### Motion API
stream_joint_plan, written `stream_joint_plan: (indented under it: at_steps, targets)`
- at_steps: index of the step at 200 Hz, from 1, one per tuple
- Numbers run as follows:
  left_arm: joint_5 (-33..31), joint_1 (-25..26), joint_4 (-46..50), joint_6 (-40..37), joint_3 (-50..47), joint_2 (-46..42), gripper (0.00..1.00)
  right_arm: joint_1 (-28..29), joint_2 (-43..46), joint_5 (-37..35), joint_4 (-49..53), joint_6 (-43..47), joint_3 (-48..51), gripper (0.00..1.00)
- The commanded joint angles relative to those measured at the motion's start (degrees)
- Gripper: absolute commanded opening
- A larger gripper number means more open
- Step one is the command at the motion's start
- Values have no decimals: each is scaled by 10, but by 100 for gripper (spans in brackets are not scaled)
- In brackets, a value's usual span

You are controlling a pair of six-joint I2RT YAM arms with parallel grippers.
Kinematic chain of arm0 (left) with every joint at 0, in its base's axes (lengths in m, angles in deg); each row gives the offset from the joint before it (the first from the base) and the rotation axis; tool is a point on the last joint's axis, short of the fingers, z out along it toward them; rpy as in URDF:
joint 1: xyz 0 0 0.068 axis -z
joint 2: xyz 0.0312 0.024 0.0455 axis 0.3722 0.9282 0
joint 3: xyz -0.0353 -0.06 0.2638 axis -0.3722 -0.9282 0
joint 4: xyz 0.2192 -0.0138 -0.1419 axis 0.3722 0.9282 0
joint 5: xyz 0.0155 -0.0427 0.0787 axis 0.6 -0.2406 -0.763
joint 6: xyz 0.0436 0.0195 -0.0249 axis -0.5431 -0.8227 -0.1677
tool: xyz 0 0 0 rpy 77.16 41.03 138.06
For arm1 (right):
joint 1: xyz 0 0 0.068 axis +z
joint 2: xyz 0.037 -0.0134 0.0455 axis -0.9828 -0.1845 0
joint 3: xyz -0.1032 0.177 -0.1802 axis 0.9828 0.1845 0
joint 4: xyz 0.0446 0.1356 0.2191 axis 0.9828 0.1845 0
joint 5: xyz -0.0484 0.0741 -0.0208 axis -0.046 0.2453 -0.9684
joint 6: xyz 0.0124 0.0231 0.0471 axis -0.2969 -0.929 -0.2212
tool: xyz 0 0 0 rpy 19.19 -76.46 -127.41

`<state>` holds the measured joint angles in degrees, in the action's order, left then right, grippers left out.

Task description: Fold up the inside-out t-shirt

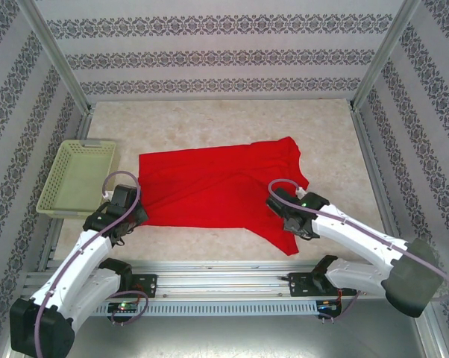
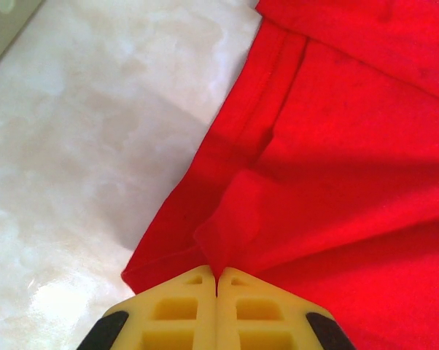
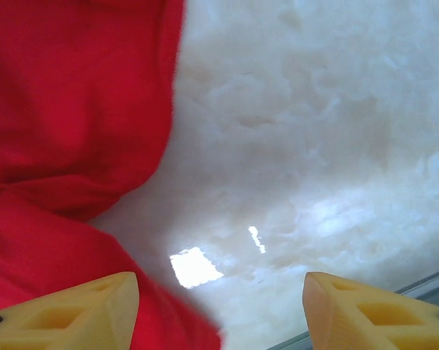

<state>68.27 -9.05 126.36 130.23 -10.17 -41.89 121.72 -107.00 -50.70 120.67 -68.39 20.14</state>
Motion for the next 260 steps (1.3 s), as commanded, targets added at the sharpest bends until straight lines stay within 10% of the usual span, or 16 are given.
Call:
stream_joint_plan:
  at_steps: [1, 71, 169, 260]
  targets:
    - [-8, 2, -6, -15, 12, -7, 0, 37, -9, -1, 19, 4, -50, 60]
    - [-9, 2, -7, -25, 19, 4, 0, 140, -67, 72, 47, -50, -37, 47]
    - [-9, 2, -5, -24, 22, 4, 0, 136, -126, 79, 15, -66, 24, 25]
    - [-10, 2, -7, -24, 18, 2, 0, 115, -153, 87, -2, -6, 11, 29]
